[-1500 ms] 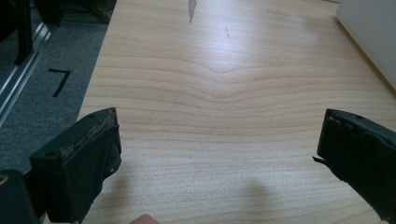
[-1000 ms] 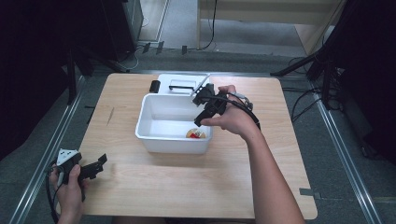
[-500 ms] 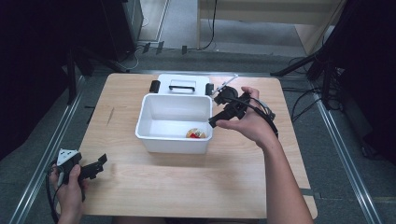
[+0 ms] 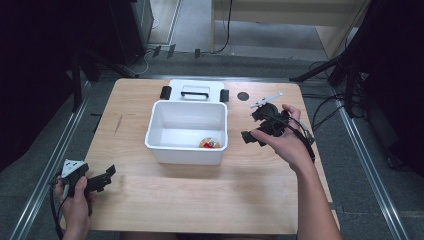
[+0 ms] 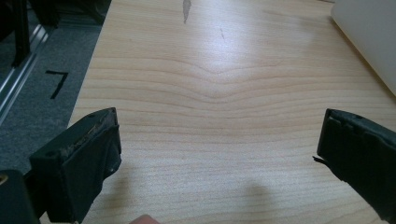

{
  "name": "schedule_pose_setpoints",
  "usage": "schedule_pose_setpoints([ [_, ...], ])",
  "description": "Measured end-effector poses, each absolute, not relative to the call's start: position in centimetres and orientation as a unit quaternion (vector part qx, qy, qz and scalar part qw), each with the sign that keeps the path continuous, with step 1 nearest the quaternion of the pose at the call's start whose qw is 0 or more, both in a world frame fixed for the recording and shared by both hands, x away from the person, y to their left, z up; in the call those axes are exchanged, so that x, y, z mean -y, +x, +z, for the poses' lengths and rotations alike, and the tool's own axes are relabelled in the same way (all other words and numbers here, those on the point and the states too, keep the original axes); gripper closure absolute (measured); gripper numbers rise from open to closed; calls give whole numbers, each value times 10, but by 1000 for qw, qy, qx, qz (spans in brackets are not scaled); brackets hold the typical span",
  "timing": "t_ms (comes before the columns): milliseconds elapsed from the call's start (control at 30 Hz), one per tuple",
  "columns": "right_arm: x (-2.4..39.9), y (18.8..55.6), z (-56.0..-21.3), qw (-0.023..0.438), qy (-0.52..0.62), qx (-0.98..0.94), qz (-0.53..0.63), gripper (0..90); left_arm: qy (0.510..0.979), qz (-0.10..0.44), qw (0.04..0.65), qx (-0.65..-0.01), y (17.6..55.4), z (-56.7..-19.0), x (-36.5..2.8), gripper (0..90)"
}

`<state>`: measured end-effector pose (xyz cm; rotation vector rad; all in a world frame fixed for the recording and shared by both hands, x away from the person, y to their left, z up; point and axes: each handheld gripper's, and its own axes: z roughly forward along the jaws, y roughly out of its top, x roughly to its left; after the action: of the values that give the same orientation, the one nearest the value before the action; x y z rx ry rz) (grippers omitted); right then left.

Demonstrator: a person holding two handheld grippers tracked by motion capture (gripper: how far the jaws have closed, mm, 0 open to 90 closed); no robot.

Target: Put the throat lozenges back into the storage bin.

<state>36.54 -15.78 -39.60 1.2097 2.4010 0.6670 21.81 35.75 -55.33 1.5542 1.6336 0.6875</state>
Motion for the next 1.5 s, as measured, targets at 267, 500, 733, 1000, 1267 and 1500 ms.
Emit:
schedule_pose_setpoints([
  [267,186,357,-410,194,458,-829,255,0,608,269,383,-641,218,-553,-357,0],
  [500,212,346,-429,203,481,-809,270,0,608,271,383,-641,218,-553,-357,0],
  [733,235,333,-451,206,504,-789,285,0,609,272,383,-639,218,-553,-357,0],
  [1000,258,317,-472,210,515,-776,298,0,609,272,384,-639,217,-553,-357,0],
  [1267,281,300,-493,212,536,-757,308,0,605,275,383,-641,217,-553,-357,0],
  [1500,304,281,-506,217,547,-742,322,0,605,277,383,-641,216,-553,-356,0],
])
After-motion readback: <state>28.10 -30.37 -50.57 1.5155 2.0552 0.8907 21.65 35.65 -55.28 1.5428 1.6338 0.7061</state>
